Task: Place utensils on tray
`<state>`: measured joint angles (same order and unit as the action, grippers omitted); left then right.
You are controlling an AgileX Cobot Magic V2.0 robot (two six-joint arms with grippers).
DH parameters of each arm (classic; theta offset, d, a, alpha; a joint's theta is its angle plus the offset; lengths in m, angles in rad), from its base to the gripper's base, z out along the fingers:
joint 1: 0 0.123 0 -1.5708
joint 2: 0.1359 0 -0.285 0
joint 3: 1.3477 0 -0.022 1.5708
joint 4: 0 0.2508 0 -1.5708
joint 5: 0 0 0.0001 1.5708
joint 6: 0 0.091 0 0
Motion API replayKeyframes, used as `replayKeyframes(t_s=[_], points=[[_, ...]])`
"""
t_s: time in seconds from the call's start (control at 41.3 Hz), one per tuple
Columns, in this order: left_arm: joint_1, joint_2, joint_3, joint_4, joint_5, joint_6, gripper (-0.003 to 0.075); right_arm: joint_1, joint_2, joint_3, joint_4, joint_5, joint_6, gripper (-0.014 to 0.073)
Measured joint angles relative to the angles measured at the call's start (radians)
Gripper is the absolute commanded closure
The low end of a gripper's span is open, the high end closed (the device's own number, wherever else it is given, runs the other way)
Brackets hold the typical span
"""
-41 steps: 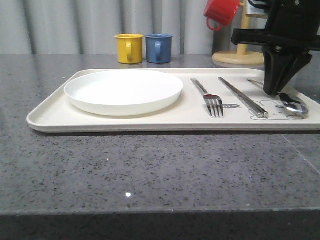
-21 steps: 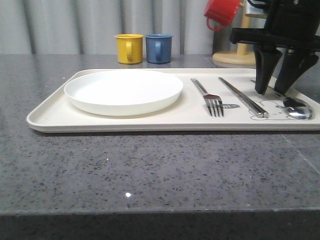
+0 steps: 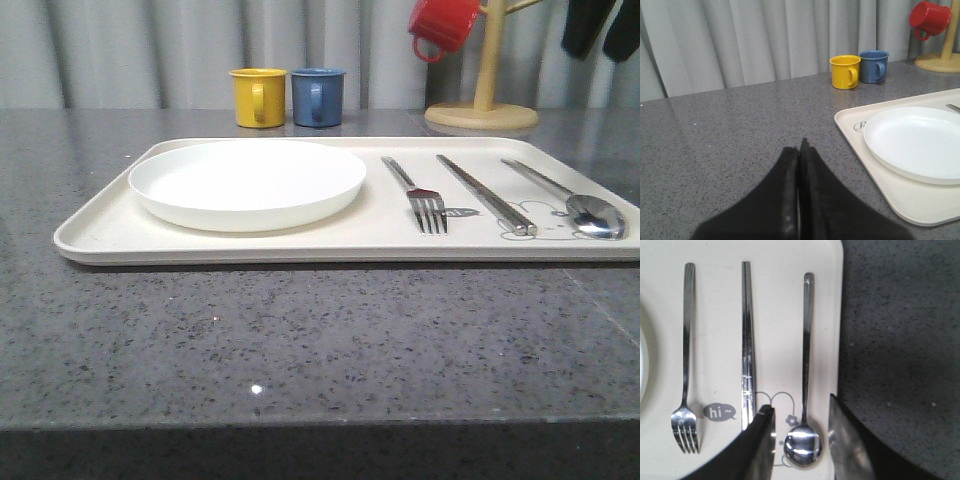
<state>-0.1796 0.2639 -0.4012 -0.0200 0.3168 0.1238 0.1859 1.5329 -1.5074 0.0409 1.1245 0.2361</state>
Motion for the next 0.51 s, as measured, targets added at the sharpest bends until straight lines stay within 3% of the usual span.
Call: replayKeyframes(t_s=[0.266,0.508], points=[[0.0,0.0,0.0,0.0,0.0,0.0,0.0739,0.0,-0.162,0.004,-0.05,0.022,-0.035,0.0711],[0.0,0.0,0.0,0.0,0.0,0.0,0.0739,0.0,-0.333,0.126,-0.06,-0.003,-0.058,0.0706]])
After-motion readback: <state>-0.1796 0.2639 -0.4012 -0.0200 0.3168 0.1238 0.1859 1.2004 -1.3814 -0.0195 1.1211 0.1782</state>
